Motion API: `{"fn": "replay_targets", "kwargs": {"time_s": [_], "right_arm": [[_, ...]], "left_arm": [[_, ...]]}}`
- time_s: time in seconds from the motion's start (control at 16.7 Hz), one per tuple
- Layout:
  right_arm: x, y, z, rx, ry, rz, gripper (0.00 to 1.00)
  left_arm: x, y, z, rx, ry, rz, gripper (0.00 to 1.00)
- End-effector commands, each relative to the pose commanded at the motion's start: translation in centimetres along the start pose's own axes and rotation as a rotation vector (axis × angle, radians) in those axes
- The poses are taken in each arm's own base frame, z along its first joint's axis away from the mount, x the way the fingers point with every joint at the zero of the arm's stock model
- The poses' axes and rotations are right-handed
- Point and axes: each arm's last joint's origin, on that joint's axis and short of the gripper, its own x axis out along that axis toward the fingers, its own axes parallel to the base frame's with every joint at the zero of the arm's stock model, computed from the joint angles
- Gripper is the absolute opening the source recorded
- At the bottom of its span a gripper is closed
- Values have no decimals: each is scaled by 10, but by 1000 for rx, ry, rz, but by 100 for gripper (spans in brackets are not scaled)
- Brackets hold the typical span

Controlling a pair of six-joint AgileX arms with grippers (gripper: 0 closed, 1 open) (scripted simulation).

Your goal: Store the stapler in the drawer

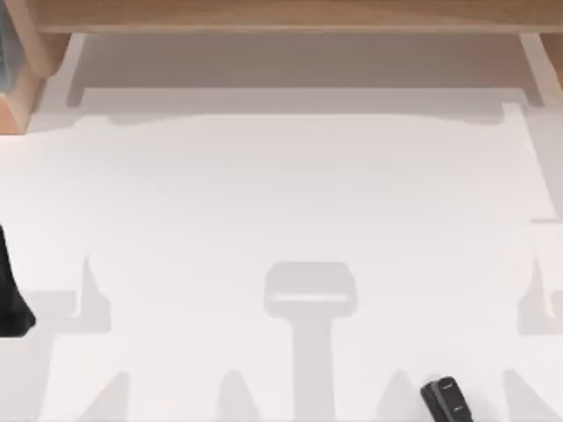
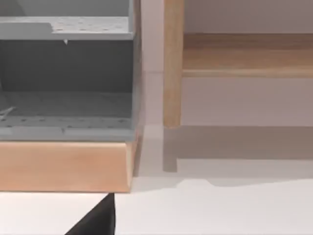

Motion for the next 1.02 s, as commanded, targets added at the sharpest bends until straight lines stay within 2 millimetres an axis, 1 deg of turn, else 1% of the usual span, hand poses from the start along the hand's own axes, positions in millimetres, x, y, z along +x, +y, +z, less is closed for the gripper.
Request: {"fn": "replay_targets", "kwargs": {"time_s": [0.24, 0.42, 0.54, 0.72, 0.9, 1.02], "right_arm": [[1, 2, 3, 11, 35, 19, 100], [4, 10, 12, 44, 169, 88, 100], [10, 19, 19, 64, 312, 149, 100], [25, 39, 26, 70, 589, 236, 100], [39, 65, 31, 40, 856, 300, 100], [48, 86, 31, -3, 1029, 323, 100]], "left_arm": [[0, 0, 0, 0, 0, 0, 100], [0, 0, 0, 0, 0, 0, 100], [0, 0, 0, 0, 0, 0, 100], [0, 0, 0, 0, 0, 0, 100], [0, 0, 0, 0, 0, 0, 100], [0, 0, 0, 0, 0, 0, 100]]}}
